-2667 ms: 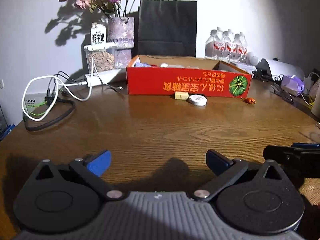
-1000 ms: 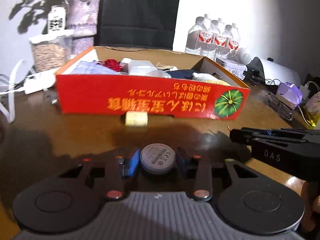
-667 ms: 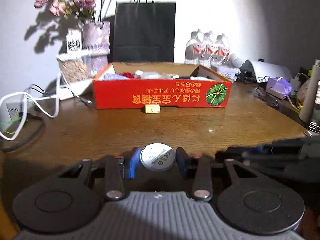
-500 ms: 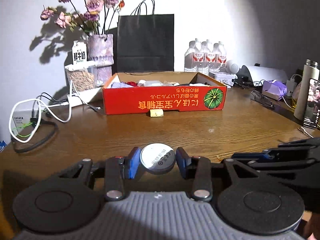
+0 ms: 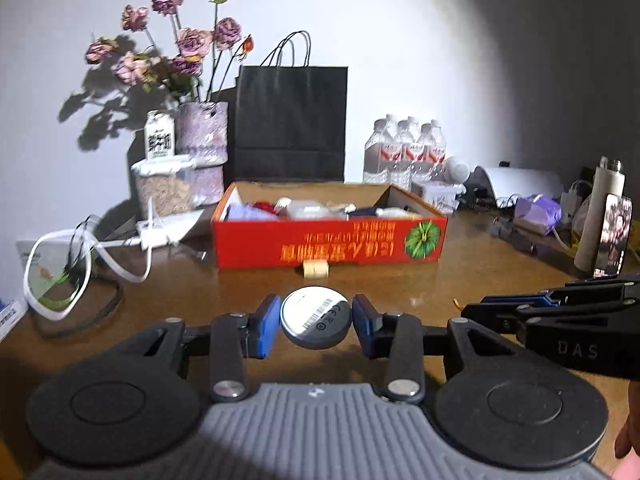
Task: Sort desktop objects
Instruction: 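Lift the disc and orange toy and carry them over the box, then open both grippers to release the disc and toy into the box, then withdraw both grippers from the box back over the table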
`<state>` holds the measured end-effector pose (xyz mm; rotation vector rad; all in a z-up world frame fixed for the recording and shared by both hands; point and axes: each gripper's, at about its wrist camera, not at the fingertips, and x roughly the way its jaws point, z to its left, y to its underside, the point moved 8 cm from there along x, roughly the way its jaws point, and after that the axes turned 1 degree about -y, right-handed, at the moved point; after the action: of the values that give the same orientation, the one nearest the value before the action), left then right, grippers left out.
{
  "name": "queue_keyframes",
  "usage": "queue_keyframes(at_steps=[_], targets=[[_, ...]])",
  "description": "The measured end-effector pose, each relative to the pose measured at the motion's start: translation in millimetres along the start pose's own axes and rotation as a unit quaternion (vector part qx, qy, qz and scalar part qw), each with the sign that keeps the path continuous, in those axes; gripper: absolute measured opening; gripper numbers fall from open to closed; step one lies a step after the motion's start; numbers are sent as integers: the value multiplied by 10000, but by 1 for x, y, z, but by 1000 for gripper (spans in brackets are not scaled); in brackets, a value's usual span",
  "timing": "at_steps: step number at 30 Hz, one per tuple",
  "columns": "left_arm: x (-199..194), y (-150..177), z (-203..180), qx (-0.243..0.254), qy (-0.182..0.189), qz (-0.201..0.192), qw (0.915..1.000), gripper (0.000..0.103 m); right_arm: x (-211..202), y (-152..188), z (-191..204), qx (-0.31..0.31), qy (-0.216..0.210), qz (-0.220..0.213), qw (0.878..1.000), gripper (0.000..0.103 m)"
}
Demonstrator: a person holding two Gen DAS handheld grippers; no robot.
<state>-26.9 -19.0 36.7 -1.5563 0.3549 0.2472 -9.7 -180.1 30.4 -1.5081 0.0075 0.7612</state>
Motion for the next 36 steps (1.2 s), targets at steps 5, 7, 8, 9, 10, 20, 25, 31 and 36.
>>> queue_keyframes(at_steps=[5, 7, 8, 9, 10, 20, 25, 31, 36], targets=[[52, -58, 28, 75, 147, -105, 9998, 40, 35, -64, -34, 71, 285, -297, 9991, 14], [80, -80, 38, 138, 160, -15, 9998, 40, 54, -88, -46, 152, 292, -352, 9988, 14], [98, -91, 46, 69, 109, 70, 9999, 40, 65, -99, -52, 192, 327, -358, 9986, 14], [112, -99, 50, 48, 141, 197, 9997, 40, 77, -110, -58, 183, 341, -346, 9987, 14], [129, -107, 54, 34, 222, 354, 9991, 40, 88, -118, -65, 247, 332, -338, 9986, 14], [246, -104, 57, 296, 548, 1471, 9872, 41, 222, -142, -107, 887, 76, 652, 9939, 14], [274, -94, 60, 396, 436, 1771, 9824, 46, 275, -127, -110, 895, 185, 1327, 9869, 18], [267, -121, 70, 306, 407, 1513, 9872, 69, 275, -133, -114, 1065, 163, 1240, 9864, 33], [253, -131, 71, 277, 156, 1481, 9885, 94, 254, -138, -110, 904, 253, 1140, 9890, 47]])
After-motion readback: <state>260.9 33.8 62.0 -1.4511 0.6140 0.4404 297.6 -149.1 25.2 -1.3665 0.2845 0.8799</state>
